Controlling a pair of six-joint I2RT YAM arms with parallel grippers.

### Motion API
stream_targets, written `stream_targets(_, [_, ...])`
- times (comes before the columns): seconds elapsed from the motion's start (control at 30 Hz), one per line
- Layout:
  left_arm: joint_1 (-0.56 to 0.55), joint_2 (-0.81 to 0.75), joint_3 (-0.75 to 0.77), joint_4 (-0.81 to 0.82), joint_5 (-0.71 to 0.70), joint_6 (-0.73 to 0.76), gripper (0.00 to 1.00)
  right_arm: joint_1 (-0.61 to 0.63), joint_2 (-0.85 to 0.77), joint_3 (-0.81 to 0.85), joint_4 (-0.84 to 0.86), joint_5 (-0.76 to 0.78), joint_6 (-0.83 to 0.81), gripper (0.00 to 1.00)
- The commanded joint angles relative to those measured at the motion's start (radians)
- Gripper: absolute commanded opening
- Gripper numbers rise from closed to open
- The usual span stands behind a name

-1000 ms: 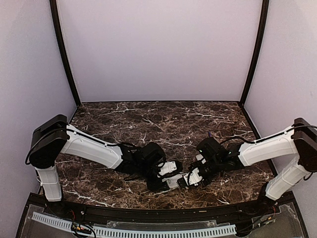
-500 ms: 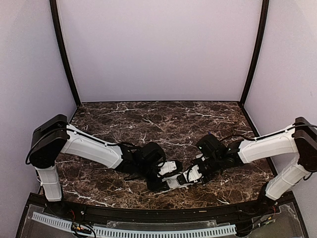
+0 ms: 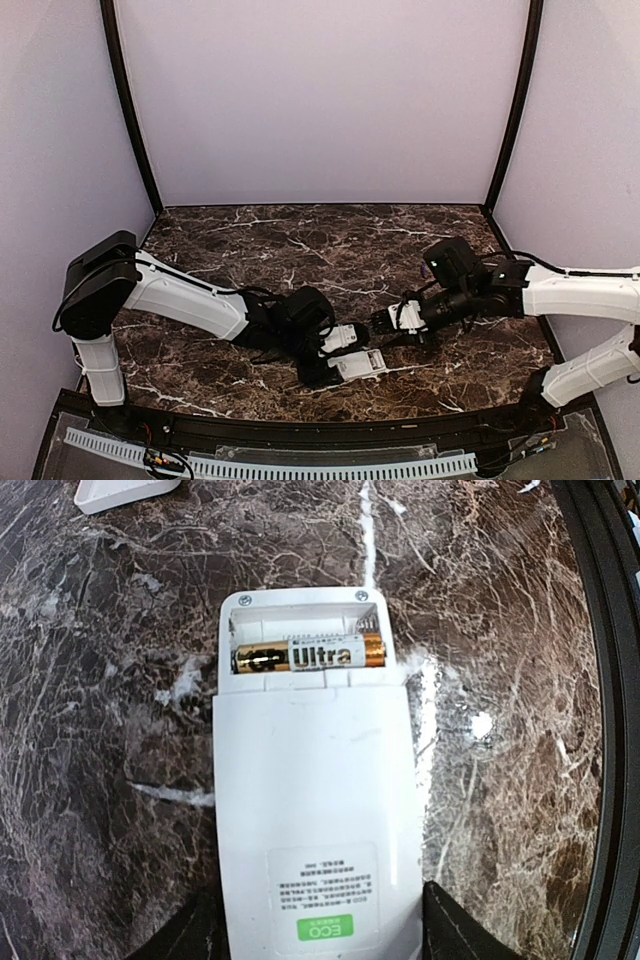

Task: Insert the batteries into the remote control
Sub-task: Load the battery into the battery compartment, then press the battery in the battery compartment.

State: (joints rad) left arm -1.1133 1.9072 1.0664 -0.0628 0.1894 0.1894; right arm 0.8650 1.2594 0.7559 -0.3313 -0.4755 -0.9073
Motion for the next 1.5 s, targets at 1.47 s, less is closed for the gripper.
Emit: stream_targets(1.47, [0.078,-0.404,-0.254,-0.105,-0.243,-0.383,0.95,0.088,0.396,0.217,-0.232,0.259,1.638,0.08])
